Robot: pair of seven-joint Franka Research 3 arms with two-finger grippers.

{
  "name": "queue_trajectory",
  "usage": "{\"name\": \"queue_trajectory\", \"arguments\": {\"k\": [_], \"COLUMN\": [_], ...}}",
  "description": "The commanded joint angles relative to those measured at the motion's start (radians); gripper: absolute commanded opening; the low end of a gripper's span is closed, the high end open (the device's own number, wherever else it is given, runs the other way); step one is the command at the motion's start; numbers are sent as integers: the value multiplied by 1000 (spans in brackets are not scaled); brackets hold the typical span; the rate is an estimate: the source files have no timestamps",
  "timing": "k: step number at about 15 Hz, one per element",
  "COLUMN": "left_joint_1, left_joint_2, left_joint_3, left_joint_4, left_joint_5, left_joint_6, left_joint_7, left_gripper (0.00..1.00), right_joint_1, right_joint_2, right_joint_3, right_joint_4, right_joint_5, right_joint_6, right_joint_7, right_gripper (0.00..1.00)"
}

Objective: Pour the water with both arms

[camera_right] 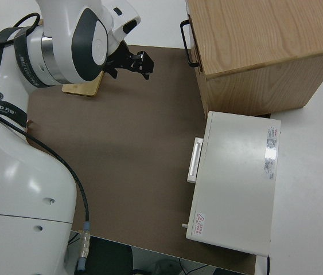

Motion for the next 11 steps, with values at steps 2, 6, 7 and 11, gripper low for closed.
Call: {"name": "queue_trajectory", "arguments": {"k": [2,6,7,11], "left_joint_1": [-68,-88,-88,-88], "left_joint_2": [-21,-16,-15,-12], "left_joint_3": [16,16,16,14], "left_joint_4": [-29,-27,-26,-23], "left_joint_5": [26,28,26,23], "left_joint_6": [-30,-36,-39,-48], "left_joint_7": [-7,-29,-29,-29], "left_gripper": [1000,1000,1000,1000], "right_joint_1": [-9,-9,-8,-9], "right_joint_2": [-7,-7,-6,-7], "right_joint_3": [4,4,4,4], "right_joint_4": [2,2,1,2], "right_joint_5": [21,21,21,21], "right_joint_6": [-5,-5,-5,-5], "right_joint_7": [-9,-9,-9,-9], "right_gripper": [990,990,990,990]}}
